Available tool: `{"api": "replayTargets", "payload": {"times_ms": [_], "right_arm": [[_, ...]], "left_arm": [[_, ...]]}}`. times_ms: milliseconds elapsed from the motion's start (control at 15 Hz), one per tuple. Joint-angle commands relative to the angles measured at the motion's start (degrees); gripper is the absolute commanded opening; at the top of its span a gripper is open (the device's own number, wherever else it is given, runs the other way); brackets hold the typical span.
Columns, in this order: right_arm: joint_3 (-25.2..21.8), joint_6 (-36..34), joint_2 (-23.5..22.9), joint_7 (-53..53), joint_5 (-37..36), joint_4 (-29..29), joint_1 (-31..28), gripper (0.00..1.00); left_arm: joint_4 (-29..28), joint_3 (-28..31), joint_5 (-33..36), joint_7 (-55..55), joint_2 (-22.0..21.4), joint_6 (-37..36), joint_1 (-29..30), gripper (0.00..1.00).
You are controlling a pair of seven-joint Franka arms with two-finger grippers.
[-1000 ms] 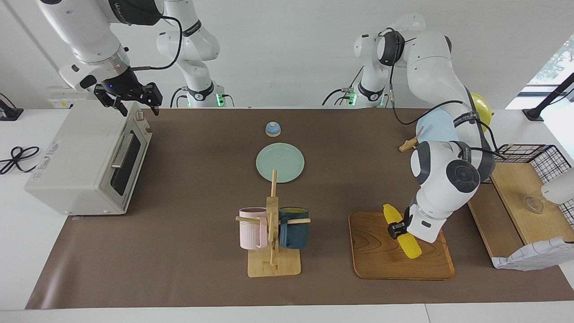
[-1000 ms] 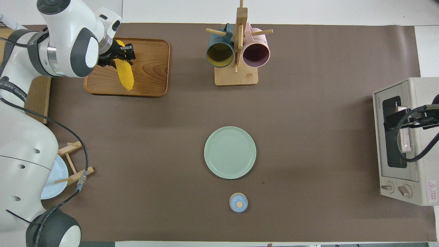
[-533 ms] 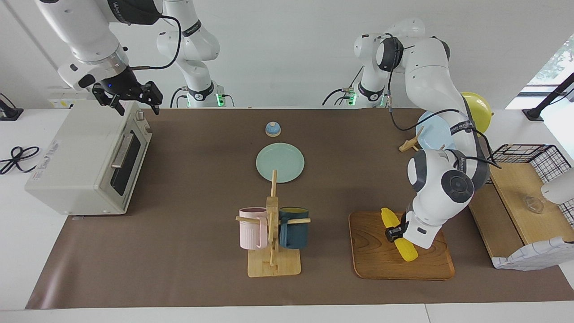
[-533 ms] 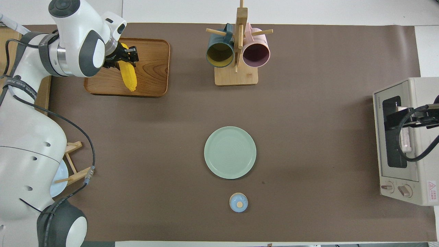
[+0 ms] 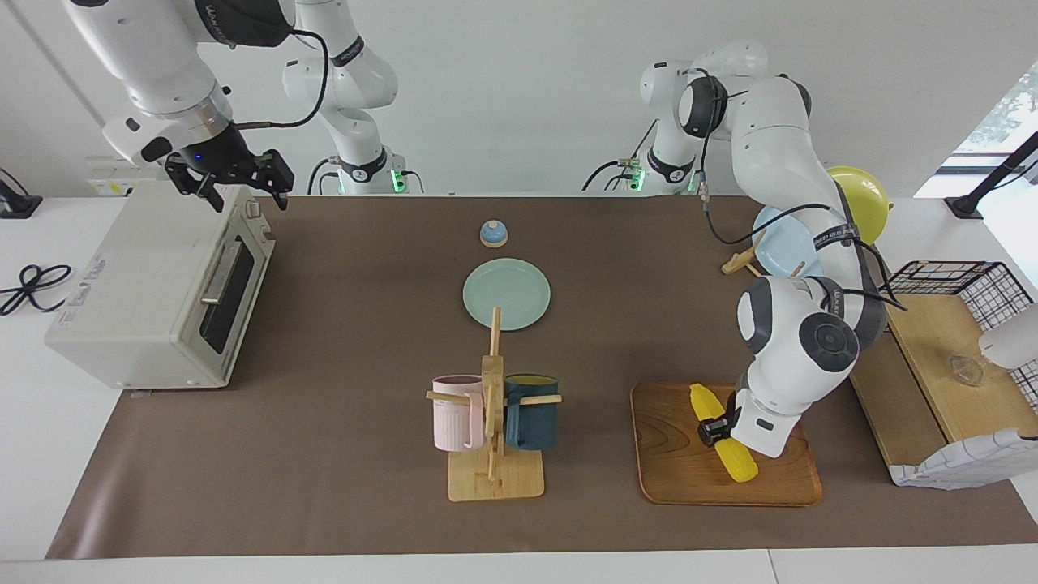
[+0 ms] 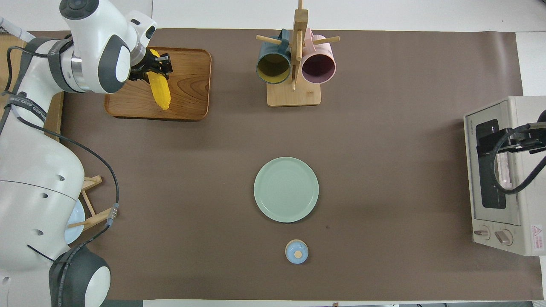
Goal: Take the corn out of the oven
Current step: 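Open the left gripper and release the corn on the tray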
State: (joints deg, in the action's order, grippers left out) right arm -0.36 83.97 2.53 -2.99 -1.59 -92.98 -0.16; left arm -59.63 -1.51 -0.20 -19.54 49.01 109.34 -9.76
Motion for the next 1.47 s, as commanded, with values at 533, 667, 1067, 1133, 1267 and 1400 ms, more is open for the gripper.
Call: {"api": "replayTargets", "payload": {"times_ms": [533,667,1067,1133,1267,1400], "right_arm": [[-1.49,-1.97,-0.69,-1.14,-0.16,1.23,0.34,1.0],[-1.57,-1.88,-0.51,-1.05,-0.16,1.14,0.25,1.0],[-1.4,-1.62,1.25,-0.79,2.56,1.4,-0.72,1.0],[-1.49,-1.62,1.25,-0.79,2.56,1.32,-0.89,1.0],[-1.66,-1.44,1.25,-0.35,2.3,1.49,-0.98,1.0],[-1.58,-1.27,1.25,-0.35,1.86,1.4,-0.89,1.0]], "left_arm": [[-0.21,0.1,-0.68,0.12,-9.52,-13.09,-0.17,1.0],[-6.16,0.1,-0.41,0.29,-16.89,-14.15,0.79,1.0],[-15.25,0.63,-0.33,3.88,-31.06,-21.52,1.59,1.0],[-15.68,0.54,-0.41,5.03,-32.82,-23.45,2.2,1.0],[-19.62,0.63,-0.41,5.3,-37.82,-24.61,2.21,1.0],[-25.59,0.54,-0.41,5.48,-43.88,-24.7,2.03,1.0]]}}
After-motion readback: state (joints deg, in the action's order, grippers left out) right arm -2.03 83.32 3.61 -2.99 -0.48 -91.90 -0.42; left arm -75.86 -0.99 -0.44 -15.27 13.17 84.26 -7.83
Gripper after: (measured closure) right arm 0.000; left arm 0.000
